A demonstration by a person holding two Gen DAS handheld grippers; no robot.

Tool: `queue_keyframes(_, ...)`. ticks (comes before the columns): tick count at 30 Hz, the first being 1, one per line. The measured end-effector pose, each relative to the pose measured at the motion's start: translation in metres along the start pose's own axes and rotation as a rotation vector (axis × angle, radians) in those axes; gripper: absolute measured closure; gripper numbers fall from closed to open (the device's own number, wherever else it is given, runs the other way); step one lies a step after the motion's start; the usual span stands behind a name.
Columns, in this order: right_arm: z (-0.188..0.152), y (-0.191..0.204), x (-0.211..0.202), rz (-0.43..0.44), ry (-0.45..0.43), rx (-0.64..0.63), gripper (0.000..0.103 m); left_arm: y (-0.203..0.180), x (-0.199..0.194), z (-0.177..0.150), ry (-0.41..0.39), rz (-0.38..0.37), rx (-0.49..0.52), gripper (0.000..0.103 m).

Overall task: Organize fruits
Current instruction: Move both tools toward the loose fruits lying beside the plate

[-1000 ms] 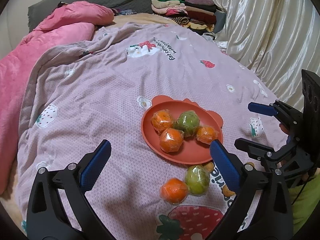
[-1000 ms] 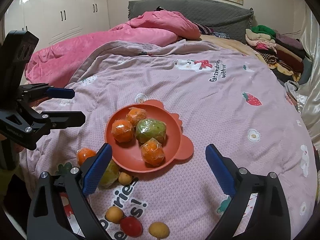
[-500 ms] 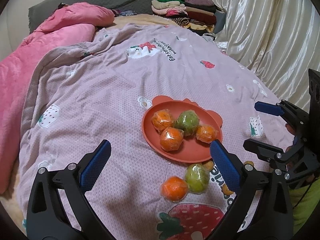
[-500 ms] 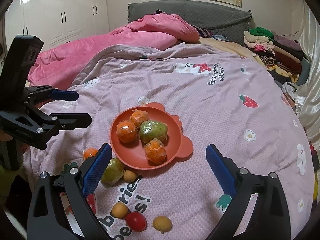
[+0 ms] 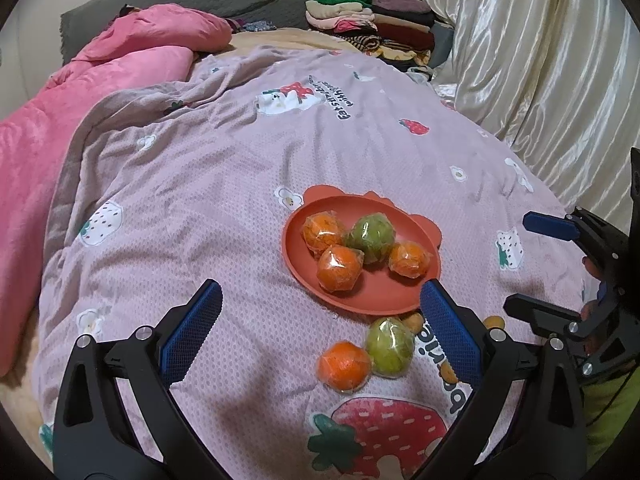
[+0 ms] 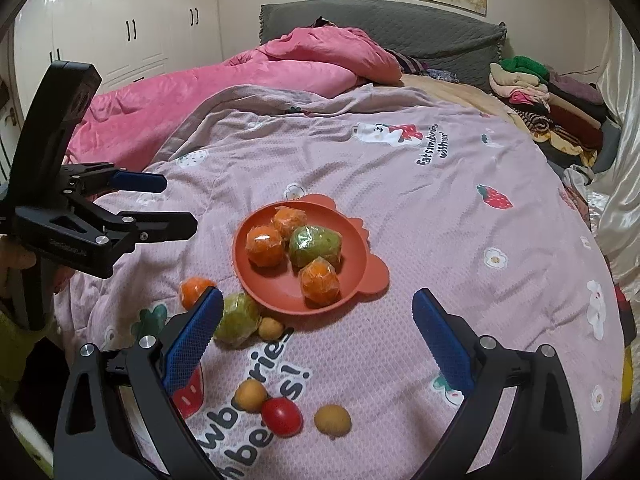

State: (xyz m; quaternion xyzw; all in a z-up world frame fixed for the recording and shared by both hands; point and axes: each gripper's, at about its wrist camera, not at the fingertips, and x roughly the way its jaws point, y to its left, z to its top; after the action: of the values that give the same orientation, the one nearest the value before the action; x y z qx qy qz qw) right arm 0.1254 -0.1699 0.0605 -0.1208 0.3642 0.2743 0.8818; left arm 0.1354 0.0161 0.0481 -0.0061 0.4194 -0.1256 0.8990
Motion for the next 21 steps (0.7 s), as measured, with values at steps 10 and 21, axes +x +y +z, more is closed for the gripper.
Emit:
queue_keyframes(10,-0.014,0.000,-0.011,-0.013,0.019,0.002,0.008,-0.005,0.000,-0.005,0.006,0.004,0.007,0.010)
queue_keyframes(21,-0.035,0.015,-0.014,0.017,0.066,-0.014,0.008,0.000,-0.004,-0.025,0.020,0.008,-0.018,0.010)
